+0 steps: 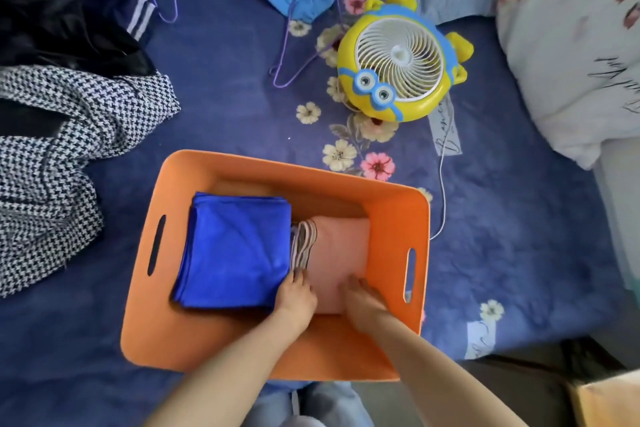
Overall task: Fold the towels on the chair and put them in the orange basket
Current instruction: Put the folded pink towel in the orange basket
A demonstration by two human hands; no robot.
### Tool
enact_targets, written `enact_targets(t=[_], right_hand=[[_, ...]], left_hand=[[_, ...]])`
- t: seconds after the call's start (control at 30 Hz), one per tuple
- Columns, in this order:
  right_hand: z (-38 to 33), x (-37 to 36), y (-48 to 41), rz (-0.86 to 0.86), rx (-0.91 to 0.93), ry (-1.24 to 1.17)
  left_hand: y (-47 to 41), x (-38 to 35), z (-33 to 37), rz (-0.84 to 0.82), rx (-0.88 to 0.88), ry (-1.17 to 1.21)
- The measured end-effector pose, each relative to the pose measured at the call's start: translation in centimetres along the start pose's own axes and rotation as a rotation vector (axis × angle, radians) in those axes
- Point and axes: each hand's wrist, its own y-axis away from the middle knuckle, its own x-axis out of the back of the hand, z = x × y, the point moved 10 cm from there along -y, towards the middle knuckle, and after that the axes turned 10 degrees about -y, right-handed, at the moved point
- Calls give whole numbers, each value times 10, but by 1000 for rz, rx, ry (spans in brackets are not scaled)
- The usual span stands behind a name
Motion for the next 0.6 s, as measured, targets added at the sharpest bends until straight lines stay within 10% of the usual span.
enact_targets(t=[0.6], right_hand=[[-12, 134, 115, 453, 12, 159]], left_hand=[[108, 102, -77, 364, 322, 243]])
